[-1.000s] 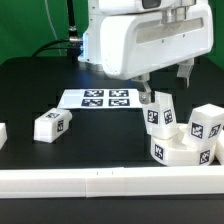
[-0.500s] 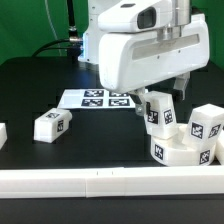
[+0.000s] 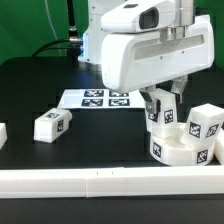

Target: Assemble stool

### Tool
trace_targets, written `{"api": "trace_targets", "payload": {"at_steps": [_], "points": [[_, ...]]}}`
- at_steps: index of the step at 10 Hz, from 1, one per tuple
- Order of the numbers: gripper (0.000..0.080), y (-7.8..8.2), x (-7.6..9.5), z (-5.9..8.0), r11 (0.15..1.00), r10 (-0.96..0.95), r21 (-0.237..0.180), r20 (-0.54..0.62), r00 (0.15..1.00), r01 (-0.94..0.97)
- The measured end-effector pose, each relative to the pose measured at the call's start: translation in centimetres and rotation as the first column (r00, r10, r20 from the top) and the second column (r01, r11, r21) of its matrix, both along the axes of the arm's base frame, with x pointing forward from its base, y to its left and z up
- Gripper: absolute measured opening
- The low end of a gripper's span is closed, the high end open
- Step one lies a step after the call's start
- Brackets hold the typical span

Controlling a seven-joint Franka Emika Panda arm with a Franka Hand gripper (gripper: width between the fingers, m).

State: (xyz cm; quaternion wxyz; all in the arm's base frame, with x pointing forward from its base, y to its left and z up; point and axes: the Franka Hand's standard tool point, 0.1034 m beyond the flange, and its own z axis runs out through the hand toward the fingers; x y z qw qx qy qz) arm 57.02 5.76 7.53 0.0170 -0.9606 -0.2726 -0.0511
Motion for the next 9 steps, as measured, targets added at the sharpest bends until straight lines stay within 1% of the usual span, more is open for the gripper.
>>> {"api": "trace_targets", "payload": {"at_steps": [1,3,4,6,8,9], "points": [[0.0335,0.00,0.00,0.00,0.996,-0.088,0.008,-0.006,0.996,0.088],[0.0335,-0.01,0.00,-0.01,0.980,-0.198,0.017,-0.014,0.980,0.199],[0.0335,-0.06,-0.09,-0.07,0.932,-0.361,0.030,-0.029,0.932,0.362],[0.0337,-0.03,-0.22,-0.11,0.782,-0.620,0.054,-0.036,0.784,0.621],[0.0337,0.29,-0.35,-0.19,0.547,-0.832,0.094,-0.051,0.552,0.832],[0.0337,0.59,-0.33,-0.21,0.438,-0.892,0.111,-0.066,0.447,0.892]]}}
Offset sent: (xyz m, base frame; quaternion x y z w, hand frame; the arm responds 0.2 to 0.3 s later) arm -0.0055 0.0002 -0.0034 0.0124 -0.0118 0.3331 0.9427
